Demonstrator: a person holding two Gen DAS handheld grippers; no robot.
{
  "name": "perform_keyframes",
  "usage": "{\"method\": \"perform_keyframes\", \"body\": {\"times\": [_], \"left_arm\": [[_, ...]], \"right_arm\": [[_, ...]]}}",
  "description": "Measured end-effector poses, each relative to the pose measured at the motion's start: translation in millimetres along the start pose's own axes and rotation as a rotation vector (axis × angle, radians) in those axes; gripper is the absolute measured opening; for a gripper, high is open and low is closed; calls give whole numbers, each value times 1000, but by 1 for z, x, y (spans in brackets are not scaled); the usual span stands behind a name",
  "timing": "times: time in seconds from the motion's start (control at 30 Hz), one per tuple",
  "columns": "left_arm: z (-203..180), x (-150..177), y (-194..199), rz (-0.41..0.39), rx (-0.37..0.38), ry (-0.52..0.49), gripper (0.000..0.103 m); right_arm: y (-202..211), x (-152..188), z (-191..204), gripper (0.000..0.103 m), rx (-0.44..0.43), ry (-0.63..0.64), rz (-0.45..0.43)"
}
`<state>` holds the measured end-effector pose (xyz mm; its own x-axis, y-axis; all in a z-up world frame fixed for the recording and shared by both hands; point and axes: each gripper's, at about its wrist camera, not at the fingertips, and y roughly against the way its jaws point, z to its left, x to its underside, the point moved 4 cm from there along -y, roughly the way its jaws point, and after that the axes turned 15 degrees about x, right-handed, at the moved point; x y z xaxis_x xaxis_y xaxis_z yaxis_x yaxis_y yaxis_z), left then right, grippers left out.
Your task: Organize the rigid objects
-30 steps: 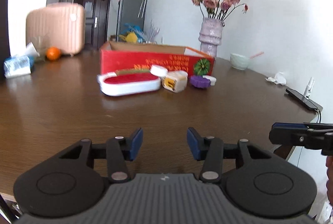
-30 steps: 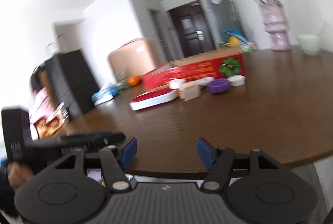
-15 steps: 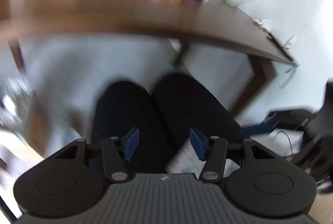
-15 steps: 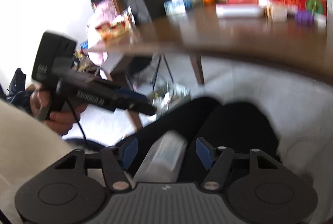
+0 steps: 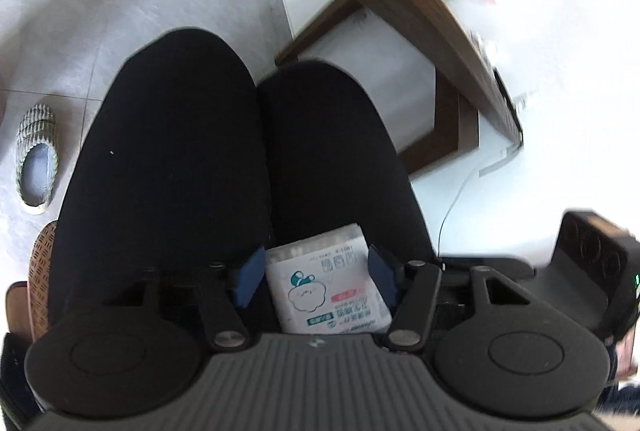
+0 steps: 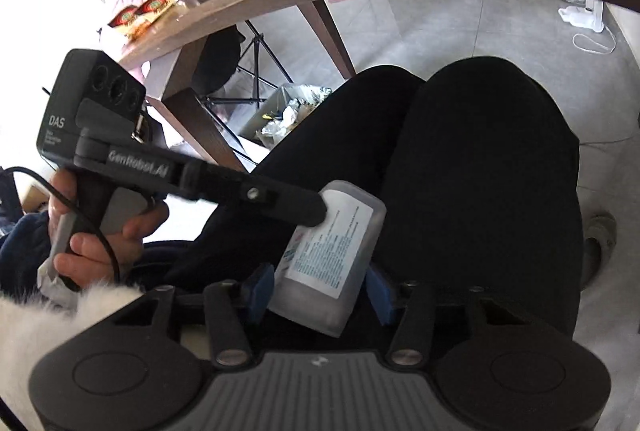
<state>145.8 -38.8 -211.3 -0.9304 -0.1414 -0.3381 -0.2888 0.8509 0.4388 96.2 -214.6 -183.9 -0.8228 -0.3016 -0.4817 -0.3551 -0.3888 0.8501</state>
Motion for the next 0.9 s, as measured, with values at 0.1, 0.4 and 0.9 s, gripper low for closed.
{"method": "perform_keyframes", "body": {"times": [0.1, 0.4, 0.9], "left_arm": [[-7, 6, 13, -64, 2, -48, 52], [-93, -23, 15, -41, 183, -276, 22], [-12, 8, 43, 157, 23, -86, 42]], "right_arm": [[4, -2, 8, 46, 48, 40, -21], [61, -31, 8, 2, 32, 5, -212], [70, -12, -1, 39, -64, 92, -124]]}}
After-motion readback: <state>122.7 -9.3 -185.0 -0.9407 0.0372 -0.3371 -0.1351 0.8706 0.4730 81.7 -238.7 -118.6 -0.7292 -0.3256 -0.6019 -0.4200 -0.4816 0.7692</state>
